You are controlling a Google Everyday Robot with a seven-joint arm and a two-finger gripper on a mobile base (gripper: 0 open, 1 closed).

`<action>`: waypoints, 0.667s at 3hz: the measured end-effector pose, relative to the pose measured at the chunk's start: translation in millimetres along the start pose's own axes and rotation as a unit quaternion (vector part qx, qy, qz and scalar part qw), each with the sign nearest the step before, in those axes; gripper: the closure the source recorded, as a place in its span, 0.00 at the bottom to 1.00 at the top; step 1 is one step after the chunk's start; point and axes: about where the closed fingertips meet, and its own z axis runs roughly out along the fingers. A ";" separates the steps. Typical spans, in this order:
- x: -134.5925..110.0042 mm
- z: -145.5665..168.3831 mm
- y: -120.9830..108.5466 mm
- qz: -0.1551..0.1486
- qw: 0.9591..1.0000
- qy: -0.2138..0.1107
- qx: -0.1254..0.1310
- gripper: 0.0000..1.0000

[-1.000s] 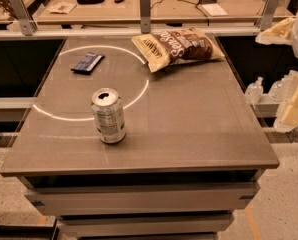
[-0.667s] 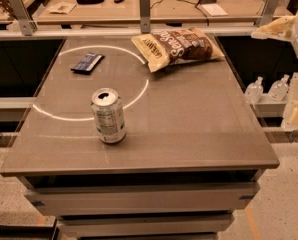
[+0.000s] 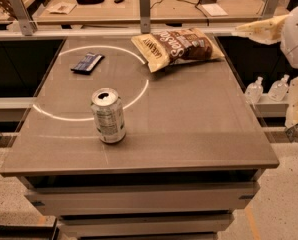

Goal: Move rxbar blueberry near 7up can

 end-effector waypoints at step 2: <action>-5.1 4.6 -23.2 -0.144 0.989 0.000 -0.021 0.00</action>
Offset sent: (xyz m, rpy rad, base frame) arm 0.0175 0.0193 -0.0082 -0.2584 0.0661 0.4134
